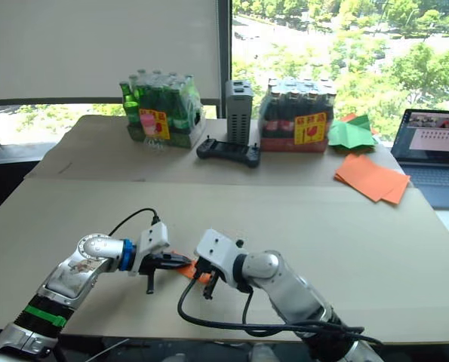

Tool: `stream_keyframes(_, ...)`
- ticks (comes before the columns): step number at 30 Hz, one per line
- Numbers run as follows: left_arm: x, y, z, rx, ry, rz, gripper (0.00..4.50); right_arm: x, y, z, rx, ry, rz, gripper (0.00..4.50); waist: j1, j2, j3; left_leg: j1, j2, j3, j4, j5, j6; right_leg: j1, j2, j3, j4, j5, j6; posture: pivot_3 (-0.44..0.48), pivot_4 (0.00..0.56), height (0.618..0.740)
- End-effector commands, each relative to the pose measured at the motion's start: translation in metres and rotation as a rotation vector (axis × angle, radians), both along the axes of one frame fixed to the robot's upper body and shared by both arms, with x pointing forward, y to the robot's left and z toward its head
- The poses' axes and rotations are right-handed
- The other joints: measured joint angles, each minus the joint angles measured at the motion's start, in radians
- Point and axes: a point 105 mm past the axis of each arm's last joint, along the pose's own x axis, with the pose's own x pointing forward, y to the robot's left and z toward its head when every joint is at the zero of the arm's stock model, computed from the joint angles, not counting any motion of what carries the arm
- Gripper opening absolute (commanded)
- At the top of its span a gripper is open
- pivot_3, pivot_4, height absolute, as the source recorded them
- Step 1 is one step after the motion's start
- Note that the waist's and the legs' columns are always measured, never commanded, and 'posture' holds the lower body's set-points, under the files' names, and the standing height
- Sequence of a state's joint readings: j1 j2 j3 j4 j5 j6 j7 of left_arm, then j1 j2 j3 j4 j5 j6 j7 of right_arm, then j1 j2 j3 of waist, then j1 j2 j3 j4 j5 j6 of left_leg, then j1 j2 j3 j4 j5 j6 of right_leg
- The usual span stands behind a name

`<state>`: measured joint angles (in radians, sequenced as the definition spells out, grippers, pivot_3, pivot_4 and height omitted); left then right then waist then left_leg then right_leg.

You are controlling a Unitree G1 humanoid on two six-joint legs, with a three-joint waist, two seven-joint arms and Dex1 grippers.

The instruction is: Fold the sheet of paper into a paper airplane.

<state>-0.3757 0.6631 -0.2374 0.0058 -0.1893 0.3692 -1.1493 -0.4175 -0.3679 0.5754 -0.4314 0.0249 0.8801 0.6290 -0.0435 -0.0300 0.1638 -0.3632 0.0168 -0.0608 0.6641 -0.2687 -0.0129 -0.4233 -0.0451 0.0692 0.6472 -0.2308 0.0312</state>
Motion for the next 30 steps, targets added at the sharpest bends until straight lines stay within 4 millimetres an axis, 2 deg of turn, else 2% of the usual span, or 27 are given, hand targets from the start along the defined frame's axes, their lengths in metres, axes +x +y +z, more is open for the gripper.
stream_keyframes(1,0.000,-0.007,0.003,0.010,-0.018,-0.036,0.00,0.000,-0.005,-0.013,-0.044,0.028,-0.009,0.02,0.000,0.000,0.000,0.000,0.000,0.000,0.000,0.000,0.000,0.000,0.000,0.000,0.000,0.000,0.000,0.000,0.150,0.733)
stream_keyframes(7,-0.002,-0.018,0.002,0.009,-0.021,-0.081,0.00,0.001,-0.012,-0.028,-0.091,0.091,-0.031,0.02,0.000,0.000,0.000,0.001,0.000,0.000,0.000,0.000,0.000,0.001,0.000,0.000,0.000,0.000,0.000,0.000,0.150,0.733)
stream_keyframes(13,0.001,-0.022,-0.003,0.035,-0.027,-0.097,0.00,-0.001,-0.013,-0.029,-0.096,0.102,-0.027,0.02,0.001,0.000,0.000,0.002,0.000,0.000,0.000,0.000,0.000,0.002,0.000,0.000,0.000,0.000,0.000,0.000,0.150,0.733)
stream_keyframes(21,0.001,-0.008,-0.016,0.100,-0.010,-0.095,0.00,-0.001,-0.013,-0.029,-0.104,0.099,-0.029,0.02,0.000,0.000,0.000,0.003,0.000,0.000,0.000,0.000,0.000,0.003,0.000,0.000,0.000,0.000,0.000,0.000,0.150,0.733)
stream_keyframes(30,0.005,0.013,-0.020,0.126,0.007,-0.039,0.00,-0.002,-0.013,-0.029,-0.107,0.099,-0.022,0.02,-0.004,0.001,-0.001,0.005,0.000,0.000,0.000,0.000,0.000,0.004,0.001,0.000,0.000,-0.001,0.002,0.000,0.150,0.733)
